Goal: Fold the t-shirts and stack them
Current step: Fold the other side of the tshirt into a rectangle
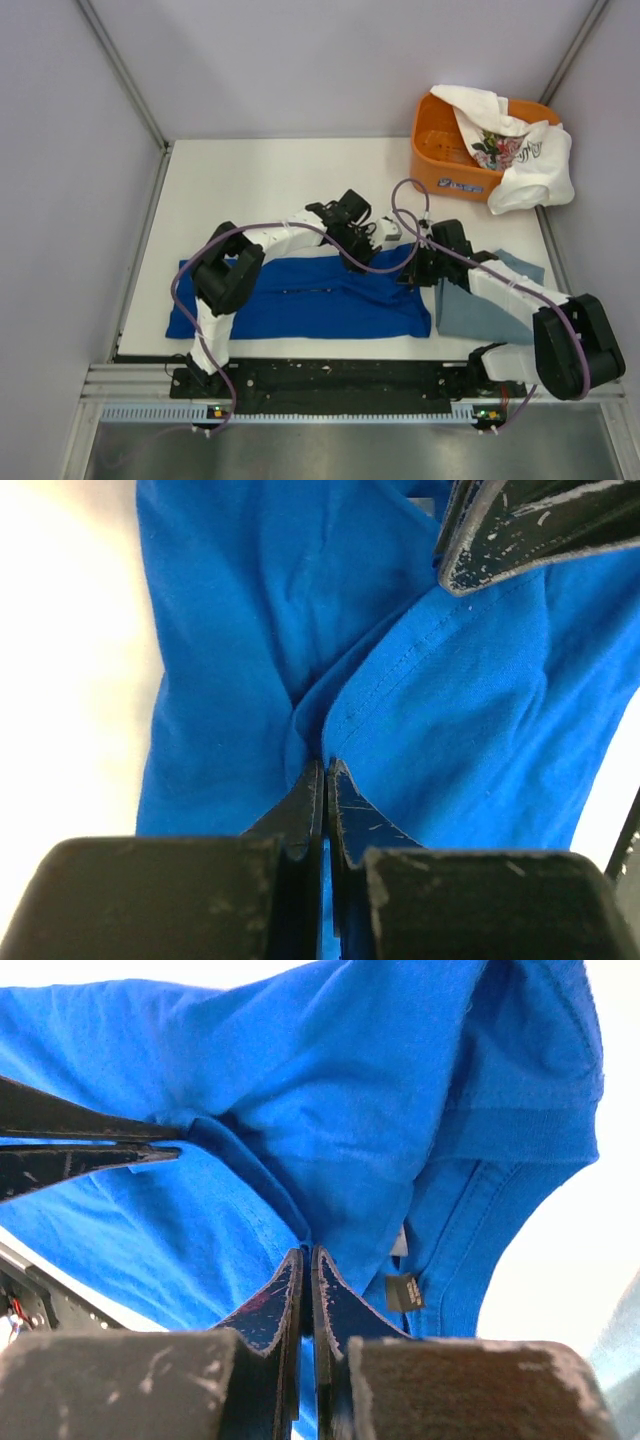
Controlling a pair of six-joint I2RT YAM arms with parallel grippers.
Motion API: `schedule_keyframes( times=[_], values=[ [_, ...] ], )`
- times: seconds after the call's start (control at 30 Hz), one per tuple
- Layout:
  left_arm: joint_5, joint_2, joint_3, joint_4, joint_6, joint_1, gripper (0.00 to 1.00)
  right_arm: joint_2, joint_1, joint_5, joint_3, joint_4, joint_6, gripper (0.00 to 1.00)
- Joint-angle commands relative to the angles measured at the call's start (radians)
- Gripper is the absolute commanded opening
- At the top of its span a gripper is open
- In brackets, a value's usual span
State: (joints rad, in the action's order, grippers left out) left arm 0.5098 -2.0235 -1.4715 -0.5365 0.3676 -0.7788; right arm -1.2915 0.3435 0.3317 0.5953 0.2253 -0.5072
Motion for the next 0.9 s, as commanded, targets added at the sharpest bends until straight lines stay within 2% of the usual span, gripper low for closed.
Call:
schedule_keyframes(
  times=[0.0, 0.2, 0.3, 0.4, 0.63, 0.73, 0.87],
  values=[
    [0.07, 0.124, -0.012, -0.036, 0.06, 0.001, 0.0, 0.072, -0.009, 0.029, -0.011, 0.072, 0.044, 0.0],
    [0.119, 0.158, 0.005, -0.092, 0.103, 0.001, 0.0, 0.121, -0.008, 0.147, -0.014, 0.127, 0.053, 0.0],
    [0.168, 0.203, 0.069, -0.114, 0.142, 0.001, 0.0, 0.153, 0.008, 0.179, -0.015, 0.193, 0.056, 0.0],
    [0.226, 0.25, 0.141, -0.137, 0.194, 0.001, 0.0, 0.178, 0.038, 0.217, -0.026, 0.23, 0.047, 0.0],
    [0.268, 0.286, 0.241, -0.154, 0.251, 0.001, 0.0, 0.17, 0.14, 0.271, -0.054, 0.241, -0.011, 0.01],
    [0.28, 0.278, 0.246, -0.152, 0.252, 0.0, 0.0, 0.184, 0.14, 0.242, -0.052, 0.241, -0.01, 0.02],
    [0.244, 0.279, 0.255, -0.087, 0.209, 0.001, 0.0, 0.19, 0.127, 0.107, -0.028, 0.214, -0.005, 0.02]
  ],
)
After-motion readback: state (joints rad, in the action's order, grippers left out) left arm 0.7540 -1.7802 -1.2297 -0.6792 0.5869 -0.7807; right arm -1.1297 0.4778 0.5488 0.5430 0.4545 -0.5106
